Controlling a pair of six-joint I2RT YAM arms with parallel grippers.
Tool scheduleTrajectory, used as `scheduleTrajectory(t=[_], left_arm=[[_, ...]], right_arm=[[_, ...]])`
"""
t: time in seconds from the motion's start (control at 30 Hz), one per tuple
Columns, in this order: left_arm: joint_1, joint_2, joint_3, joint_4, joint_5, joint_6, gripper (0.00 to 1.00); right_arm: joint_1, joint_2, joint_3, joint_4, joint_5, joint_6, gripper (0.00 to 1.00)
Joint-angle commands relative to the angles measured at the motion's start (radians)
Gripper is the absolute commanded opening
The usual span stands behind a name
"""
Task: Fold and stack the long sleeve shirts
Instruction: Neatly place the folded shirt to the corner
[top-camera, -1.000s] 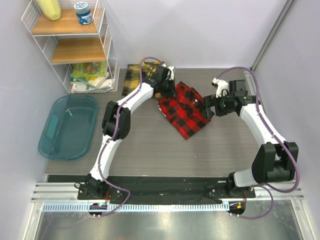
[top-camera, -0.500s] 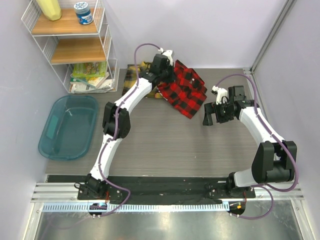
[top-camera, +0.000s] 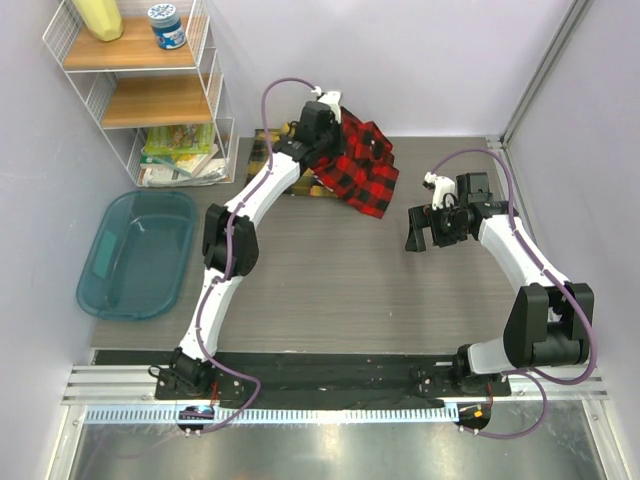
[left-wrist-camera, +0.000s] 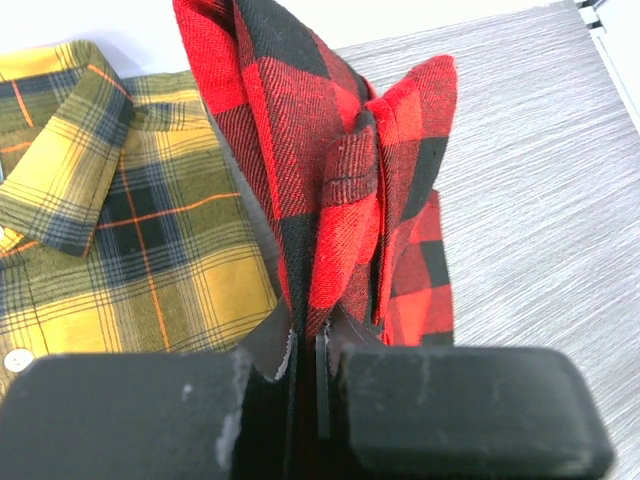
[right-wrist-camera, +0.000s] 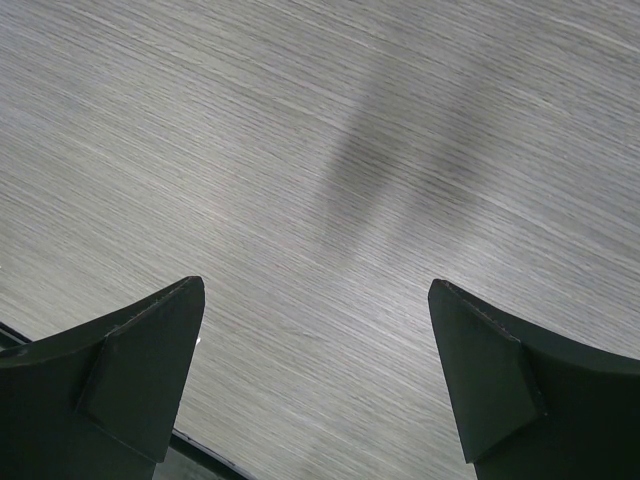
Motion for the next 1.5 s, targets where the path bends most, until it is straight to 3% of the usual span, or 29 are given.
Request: scheduleTrajectory(t=[0.0,1.0,1.47], left_arm=[[0.004,-0.119,0.043,0.076,-0.017,0.024,0.00],[0.002,-0.250,-0.028,0.048,-0.029,0.127,0.00],[0.173,-0.144,-0.013,0.120,0.395,0.222,0.00]], right_arm=[[-0.005,-0.042,0.002,0.032,-0.007,0.008,1.00],[-0.005,-0.071,0.016,0.042,-0.039,0.047,1.00],[-0.005,-0.027,0.040,0.035,-0.050,0.061,1.00]])
